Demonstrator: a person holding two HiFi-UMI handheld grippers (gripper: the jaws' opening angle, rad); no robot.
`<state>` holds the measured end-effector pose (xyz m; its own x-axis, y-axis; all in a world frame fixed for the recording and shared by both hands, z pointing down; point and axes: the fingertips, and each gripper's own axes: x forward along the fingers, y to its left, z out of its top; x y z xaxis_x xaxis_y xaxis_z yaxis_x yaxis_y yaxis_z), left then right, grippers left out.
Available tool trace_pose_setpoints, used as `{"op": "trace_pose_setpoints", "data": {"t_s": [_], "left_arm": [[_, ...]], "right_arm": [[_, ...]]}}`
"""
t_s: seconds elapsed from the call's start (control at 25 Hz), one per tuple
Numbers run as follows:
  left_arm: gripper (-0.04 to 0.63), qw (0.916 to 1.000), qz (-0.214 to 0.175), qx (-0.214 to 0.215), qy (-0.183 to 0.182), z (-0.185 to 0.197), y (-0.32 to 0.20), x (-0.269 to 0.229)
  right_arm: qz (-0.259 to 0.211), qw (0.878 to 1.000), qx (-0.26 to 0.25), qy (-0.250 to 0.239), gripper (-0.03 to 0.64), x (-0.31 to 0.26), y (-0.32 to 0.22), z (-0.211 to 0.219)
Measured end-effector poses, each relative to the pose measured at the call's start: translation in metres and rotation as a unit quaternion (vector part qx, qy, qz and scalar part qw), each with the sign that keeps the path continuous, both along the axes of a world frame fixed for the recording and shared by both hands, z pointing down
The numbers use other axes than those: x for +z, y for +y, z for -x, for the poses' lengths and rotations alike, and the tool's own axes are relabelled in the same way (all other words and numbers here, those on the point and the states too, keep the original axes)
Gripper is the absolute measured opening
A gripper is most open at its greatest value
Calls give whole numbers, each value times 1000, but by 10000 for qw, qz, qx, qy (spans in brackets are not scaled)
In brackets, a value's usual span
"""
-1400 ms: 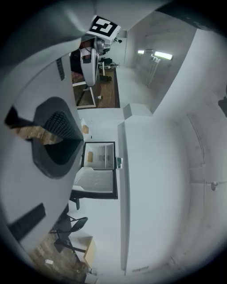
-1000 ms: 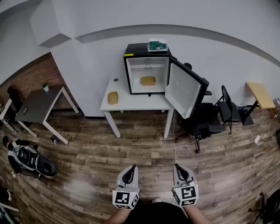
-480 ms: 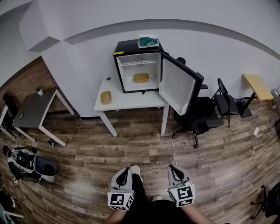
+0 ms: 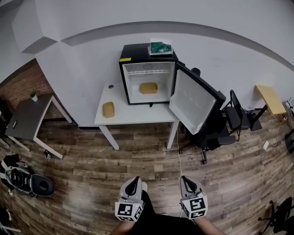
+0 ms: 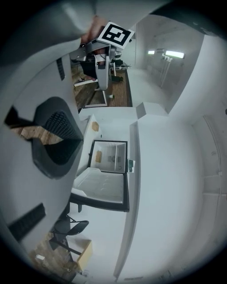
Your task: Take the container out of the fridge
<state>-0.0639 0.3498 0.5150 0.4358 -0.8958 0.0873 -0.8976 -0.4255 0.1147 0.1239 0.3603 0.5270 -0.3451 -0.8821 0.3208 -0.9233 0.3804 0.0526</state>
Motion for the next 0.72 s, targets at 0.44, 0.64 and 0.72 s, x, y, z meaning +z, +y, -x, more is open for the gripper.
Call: {"op": "trace_pose_setpoints", "data": {"t_s": [0.44,0.64,0.72], "left_arm": [[15,9996,-21,278,-50,46,-144,-15],[15,9993,1,368,2,73,-207,-20],[15,9991,-35,426,-13,83,-229,-22]], "right_arm": [[136,9998,170,3,0,-14,-149,51],[115,9999,113,-36,0,-23,-214,85],[109,9997,172,-134,0,-27,-237,98]]}}
